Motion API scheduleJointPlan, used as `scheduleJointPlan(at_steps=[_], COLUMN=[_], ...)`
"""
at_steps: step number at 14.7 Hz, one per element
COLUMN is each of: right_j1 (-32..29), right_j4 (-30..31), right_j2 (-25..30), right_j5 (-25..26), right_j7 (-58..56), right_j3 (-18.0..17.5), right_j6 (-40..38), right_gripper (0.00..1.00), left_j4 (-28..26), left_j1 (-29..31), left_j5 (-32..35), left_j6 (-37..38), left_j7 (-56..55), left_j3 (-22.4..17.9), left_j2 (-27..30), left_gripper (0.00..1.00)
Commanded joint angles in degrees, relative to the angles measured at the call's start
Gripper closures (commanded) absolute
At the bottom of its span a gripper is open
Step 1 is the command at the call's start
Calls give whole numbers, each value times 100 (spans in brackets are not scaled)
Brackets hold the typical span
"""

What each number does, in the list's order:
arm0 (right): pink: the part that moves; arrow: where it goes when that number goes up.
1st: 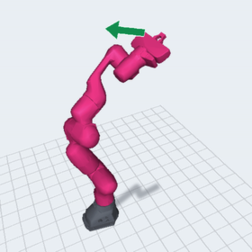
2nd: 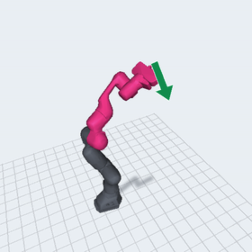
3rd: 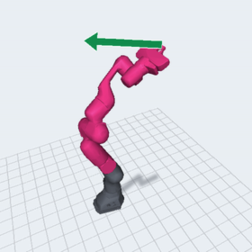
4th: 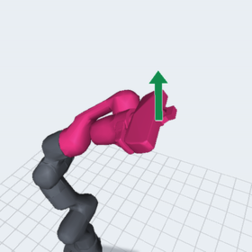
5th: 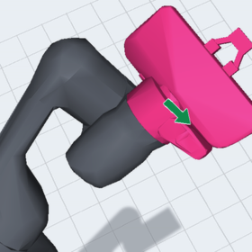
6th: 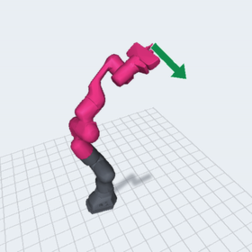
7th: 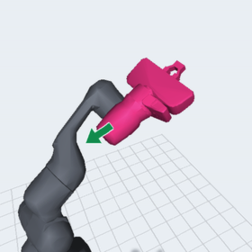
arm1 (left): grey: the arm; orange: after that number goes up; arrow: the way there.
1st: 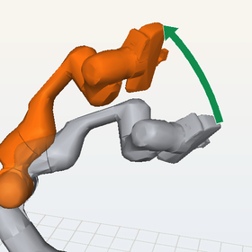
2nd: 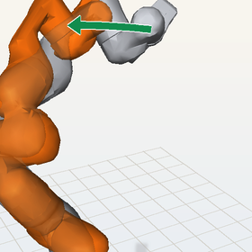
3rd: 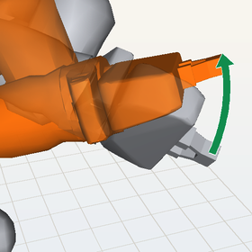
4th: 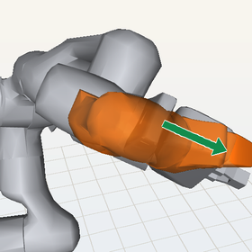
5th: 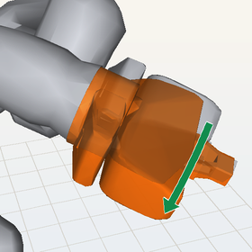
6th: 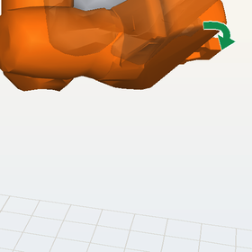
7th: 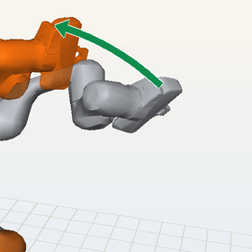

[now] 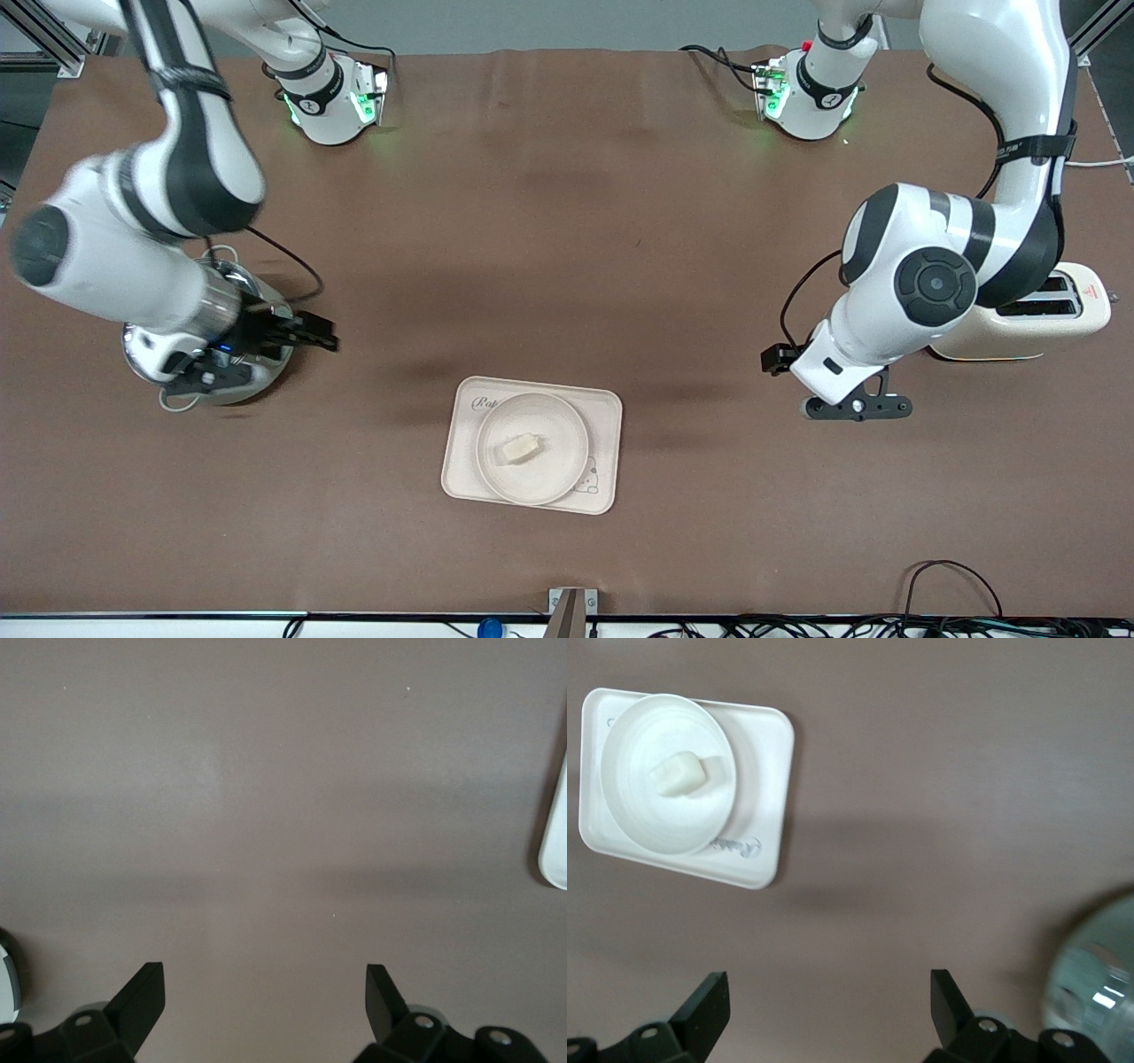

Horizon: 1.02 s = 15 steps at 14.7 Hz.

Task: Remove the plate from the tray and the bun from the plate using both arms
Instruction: 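Move the right gripper toward the plate while the left gripper moves out, then lower the right gripper onto the white plate rim and close it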

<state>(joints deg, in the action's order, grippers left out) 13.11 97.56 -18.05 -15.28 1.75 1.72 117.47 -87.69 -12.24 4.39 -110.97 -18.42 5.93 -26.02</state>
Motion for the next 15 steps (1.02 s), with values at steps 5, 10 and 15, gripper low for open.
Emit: scheduleJointPlan(at_steps=[5, 10, 15], right_j1=[1017, 1263, 1229], right_j4=[-446, -1571, -2284], right_j2=[-1717, -2930, -3556], right_j5=[-1299, -1671, -1662], right_j7=[986, 1381, 1504], right_j3=[47, 65, 74], right_j6=[1883, 2131, 2263], right_gripper=[0, 1, 31], left_j4=[103, 103, 94], left_j1=[2, 11, 2], left_j5=[106, 132, 115], left_j6=[-4, -4, -4], left_j7=[-346, -390, -399], left_j3=[31, 22, 22], left_j2=[-78, -87, -96], left_gripper=[0, 0, 0])
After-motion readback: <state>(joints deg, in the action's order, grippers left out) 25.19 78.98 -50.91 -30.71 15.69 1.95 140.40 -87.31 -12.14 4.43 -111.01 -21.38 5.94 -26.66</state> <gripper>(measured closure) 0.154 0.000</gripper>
